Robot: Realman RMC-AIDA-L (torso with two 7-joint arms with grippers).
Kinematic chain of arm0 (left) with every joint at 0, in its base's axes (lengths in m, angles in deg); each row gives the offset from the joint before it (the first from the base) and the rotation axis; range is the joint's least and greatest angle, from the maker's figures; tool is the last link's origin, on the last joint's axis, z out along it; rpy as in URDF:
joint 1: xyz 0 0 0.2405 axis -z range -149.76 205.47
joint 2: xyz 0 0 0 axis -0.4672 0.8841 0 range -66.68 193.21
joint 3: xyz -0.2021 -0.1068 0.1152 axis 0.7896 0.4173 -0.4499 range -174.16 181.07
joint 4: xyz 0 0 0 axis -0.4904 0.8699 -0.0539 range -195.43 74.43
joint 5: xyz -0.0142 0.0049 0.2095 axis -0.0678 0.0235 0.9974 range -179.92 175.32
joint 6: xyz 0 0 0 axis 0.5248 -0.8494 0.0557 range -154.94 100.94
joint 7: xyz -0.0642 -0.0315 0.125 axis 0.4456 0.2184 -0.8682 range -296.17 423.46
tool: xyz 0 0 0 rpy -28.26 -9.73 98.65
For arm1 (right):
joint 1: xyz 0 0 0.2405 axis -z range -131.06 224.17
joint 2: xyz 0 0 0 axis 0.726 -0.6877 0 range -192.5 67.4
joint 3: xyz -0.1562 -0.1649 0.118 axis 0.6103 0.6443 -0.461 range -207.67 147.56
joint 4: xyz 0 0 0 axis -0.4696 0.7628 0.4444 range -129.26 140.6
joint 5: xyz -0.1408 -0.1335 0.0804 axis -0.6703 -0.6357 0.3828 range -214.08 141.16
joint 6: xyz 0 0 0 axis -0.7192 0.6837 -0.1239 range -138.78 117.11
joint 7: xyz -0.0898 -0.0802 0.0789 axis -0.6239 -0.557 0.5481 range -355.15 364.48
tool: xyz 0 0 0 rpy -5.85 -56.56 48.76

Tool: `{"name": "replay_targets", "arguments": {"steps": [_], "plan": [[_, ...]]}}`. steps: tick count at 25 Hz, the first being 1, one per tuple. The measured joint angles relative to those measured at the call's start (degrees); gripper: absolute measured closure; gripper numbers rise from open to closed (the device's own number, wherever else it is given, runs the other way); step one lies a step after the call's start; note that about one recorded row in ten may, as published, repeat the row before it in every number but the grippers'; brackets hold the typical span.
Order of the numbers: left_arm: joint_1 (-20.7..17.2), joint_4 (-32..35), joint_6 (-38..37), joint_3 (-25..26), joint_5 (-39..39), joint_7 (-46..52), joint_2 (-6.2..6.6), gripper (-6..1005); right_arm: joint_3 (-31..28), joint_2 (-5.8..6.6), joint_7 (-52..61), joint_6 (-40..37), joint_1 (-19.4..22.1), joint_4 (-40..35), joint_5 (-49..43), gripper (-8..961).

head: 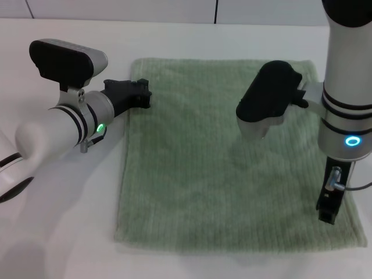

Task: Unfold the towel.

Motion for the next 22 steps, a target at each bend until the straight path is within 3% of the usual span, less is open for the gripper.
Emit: {"name": "replay_targets", "arguments": {"steps": [4,8,15,20,22], "plan": [[-0.1,0.1,0.0,0.0,0.0,0.0,0.00,985,-3.1,0.02,0.0,-1.4,-0.5,-3.8,-1.2,582],[-0.3,0.4,0.0,0.6,0.0,0.0,0.06,985,-9.4,-0.01,-1.2,-9.3,0.6,-10.4,-3.0,545],[-0.6,1.0,-0.3,2.0,0.1,-0.8,0.21,984,-12.8,-0.12,-7.0,-36.6,12.9,-23.6,-2.4,546],[-3.7,5.3,-0.6,3.9,0.1,-1.5,0.49,983,-8.7,-0.33,-10.0,-60.3,21.5,-23.6,0.6,546],[-7.0,9.7,-1.8,6.3,0.1,-2.9,0.65,983,-7.0,-0.32,-11.4,-69.9,23.7,-21.7,2.6,546]]}}
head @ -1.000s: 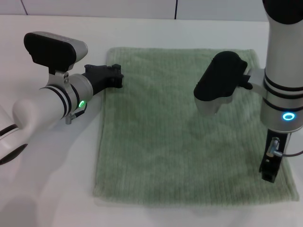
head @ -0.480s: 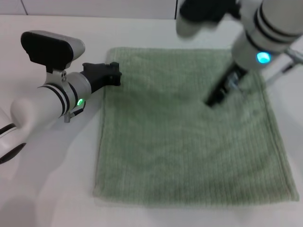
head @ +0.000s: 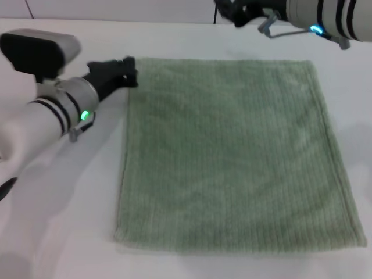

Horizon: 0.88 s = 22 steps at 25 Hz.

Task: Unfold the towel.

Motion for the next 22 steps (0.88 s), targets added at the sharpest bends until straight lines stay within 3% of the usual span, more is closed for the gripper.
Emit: {"name": "replay_targets", "arguments": {"steps": [5,10,16,22], "plan": [[-8.9,7.7,-9.7,6.3,0.0,-4.8,-0.26,982,3.5,-0.01,-0.9,-18.8,2.0,7.4,4.7,547],[-13.8,6.8,-27.5,12.1,0.0,-6.0,-0.36,981,9.7,-0.13,-0.3,-40.2,3.2,16.1,6.8,540],[-14.4,0.6,-42.0,17.9,0.0,-6.2,-0.04,981,16.0,-0.11,8.8,-62.4,4.2,25.6,7.4,519],[-14.3,-1.1,-43.0,19.9,0.0,-6.2,0.48,980,16.7,-0.13,11.1,-67.7,4.9,29.8,7.5,498]]}}
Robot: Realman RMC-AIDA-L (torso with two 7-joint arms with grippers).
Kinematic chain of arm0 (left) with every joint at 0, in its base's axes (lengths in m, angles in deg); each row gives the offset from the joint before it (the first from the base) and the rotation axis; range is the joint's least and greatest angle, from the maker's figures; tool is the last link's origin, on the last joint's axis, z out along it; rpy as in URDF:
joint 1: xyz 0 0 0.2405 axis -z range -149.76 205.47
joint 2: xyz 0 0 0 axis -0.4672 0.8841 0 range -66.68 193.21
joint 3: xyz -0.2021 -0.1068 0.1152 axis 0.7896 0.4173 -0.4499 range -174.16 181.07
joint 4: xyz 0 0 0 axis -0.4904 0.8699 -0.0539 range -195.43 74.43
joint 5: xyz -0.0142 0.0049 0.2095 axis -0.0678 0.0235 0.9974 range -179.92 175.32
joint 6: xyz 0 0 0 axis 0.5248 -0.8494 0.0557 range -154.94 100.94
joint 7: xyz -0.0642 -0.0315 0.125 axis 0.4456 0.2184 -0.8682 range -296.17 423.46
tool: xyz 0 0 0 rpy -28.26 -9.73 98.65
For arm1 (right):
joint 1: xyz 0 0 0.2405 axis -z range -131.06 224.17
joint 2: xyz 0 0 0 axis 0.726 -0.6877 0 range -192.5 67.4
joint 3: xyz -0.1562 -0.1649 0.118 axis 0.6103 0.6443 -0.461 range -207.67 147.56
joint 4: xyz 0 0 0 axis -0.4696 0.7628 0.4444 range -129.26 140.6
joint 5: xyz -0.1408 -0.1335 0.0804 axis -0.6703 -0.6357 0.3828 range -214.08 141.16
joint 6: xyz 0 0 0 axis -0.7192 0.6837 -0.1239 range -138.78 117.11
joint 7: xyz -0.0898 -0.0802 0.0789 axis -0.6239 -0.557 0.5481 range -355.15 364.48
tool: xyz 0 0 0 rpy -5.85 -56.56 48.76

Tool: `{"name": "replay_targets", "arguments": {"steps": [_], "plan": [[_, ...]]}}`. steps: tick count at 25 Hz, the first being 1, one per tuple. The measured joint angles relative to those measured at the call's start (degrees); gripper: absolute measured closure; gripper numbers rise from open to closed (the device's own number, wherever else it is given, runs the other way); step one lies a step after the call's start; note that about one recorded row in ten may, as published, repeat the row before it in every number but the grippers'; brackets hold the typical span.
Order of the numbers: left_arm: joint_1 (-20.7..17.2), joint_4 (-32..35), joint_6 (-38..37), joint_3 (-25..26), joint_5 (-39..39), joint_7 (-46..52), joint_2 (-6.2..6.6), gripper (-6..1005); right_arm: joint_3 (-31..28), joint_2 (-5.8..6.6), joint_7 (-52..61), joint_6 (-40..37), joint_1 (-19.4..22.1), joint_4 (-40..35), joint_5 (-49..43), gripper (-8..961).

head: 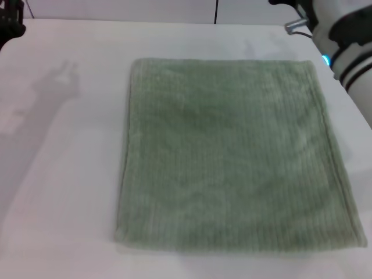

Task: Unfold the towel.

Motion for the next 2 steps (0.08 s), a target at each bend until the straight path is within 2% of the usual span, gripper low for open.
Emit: {"name": "replay_targets", "arguments": {"steps": [1,2], "plan": [[-0.1,-0.2,-0.2,0.3,0.0,0.0,0.55,980,0.1,-0.09,1.4,-3.7,1.2,0.8,0.1,495],[-0.2,-0.3,-0.2,0.4,0.0,0.0,0.76,980,0.1,-0.09,1.4,-3.7,1.2,0.8,0.1,495]]}}
